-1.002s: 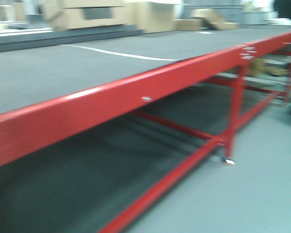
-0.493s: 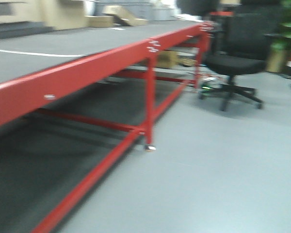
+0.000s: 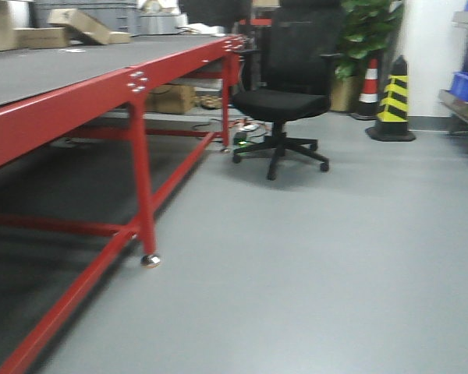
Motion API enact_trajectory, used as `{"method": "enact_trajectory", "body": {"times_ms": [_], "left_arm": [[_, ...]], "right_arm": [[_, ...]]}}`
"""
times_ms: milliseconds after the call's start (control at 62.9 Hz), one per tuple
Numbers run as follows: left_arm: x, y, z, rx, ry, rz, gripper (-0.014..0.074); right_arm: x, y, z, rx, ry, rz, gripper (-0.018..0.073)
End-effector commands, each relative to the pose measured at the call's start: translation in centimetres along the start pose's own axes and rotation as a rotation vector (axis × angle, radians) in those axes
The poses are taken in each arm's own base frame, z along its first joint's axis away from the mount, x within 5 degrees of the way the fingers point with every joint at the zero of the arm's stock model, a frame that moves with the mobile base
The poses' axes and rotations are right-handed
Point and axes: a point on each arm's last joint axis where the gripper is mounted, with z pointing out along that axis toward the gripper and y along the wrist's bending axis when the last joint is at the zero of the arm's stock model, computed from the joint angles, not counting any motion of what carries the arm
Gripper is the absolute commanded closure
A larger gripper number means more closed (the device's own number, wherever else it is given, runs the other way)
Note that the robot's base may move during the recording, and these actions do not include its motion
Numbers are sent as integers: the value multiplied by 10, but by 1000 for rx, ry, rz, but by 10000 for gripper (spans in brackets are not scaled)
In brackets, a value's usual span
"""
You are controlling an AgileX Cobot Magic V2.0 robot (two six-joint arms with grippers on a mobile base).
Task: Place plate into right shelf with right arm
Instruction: 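Drive the base to the steel shelf rack holding the plate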
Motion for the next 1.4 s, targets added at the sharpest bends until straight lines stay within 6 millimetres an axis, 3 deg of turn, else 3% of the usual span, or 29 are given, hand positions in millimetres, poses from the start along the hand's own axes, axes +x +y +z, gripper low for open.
{"method": "enact_trajectory", "body": {"times_ms": [0, 1384], "left_arm": [[-5, -1, 0, 10, -86, -6, 643], [-5, -1, 0, 10, -86, -6, 643]], "right_arm": [[-14, -2, 3, 35, -87, -13, 504], [-14, -2, 3, 35, -86, -13, 504]]}}
